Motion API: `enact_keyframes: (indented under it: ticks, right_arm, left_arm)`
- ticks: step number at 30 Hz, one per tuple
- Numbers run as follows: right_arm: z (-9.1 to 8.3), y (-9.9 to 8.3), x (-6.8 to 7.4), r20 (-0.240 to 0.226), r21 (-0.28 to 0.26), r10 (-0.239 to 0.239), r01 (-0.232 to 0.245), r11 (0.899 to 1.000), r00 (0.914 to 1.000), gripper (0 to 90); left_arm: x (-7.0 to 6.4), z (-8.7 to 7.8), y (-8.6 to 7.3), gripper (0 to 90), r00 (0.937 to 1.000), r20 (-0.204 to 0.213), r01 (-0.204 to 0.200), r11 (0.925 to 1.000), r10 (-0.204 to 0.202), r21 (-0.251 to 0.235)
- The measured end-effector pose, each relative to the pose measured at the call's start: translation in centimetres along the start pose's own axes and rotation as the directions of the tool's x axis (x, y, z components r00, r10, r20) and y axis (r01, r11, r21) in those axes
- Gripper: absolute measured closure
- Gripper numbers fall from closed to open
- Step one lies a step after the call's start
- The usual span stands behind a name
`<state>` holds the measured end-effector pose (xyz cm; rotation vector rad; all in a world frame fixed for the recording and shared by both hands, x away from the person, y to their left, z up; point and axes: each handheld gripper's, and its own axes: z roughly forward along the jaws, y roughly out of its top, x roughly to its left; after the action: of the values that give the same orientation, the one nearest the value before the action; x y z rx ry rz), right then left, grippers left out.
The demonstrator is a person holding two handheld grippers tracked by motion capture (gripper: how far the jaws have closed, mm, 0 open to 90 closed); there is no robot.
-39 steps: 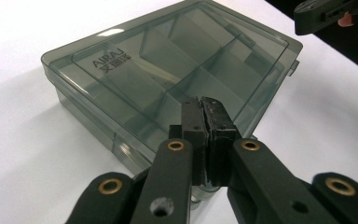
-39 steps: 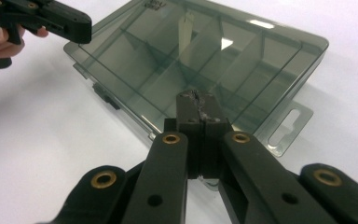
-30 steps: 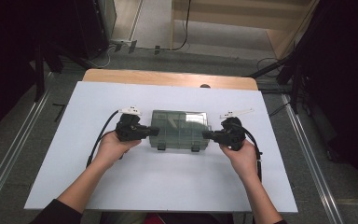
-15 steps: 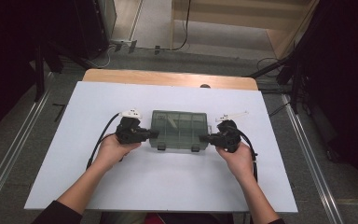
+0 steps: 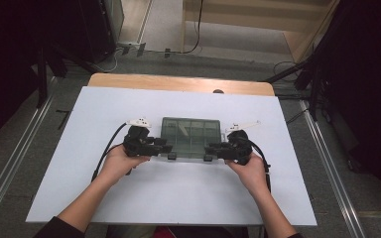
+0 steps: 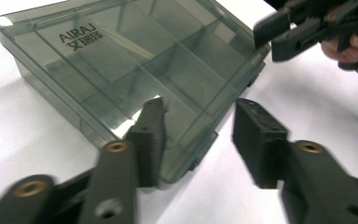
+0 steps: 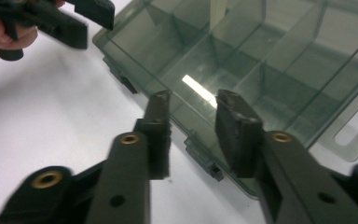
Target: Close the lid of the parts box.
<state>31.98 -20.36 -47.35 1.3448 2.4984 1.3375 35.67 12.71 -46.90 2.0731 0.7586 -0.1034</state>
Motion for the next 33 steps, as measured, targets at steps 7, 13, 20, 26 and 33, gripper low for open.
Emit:
enact_keyframes:
  ticks: [7,13,20,26,33]
  right_arm:
    - [-1.0,-0.3,0.6,-0.012,-0.045,-0.041,0.04,0.998,0.9991,53.5]
    - [-1.5,-0.6,1.1,-0.037,-0.086,-0.069,0.066,0.994,0.9969,38.1]
    - [-1.5,-1.0,2.0,-0.053,-0.109,-0.122,0.115,0.987,0.9911,26.9]
    - [-1.0,-1.4,2.8,-0.06,-0.096,-0.145,0.139,0.986,0.9877,26.6]
    - [-1.6,-2.4,3.0,-0.032,-0.096,-0.183,0.179,0.979,0.9827,27.4]
  left_arm:
    - [-0.7,-1.2,-0.4,44.4,0.9995,0.031,-0.002,0.9998,0.003,-0.022]
    - [-1.2,-1.6,-0.9,38.2,0.998,0.058,-0.024,0.9993,0.025,-0.029]
    - [-1.4,-2.2,-1.6,30.7,0.9925,0.115,-0.036,0.9983,0.041,-0.046]
    - [-1.7,-2.9,-2.8,28.3,0.9937,0.085,-0.071,0.9968,0.074,-0.039]
    - [-2.1,-3.4,-4.1,28.3,0.9941,0.029,-0.104,0.994,0.105,-0.035]
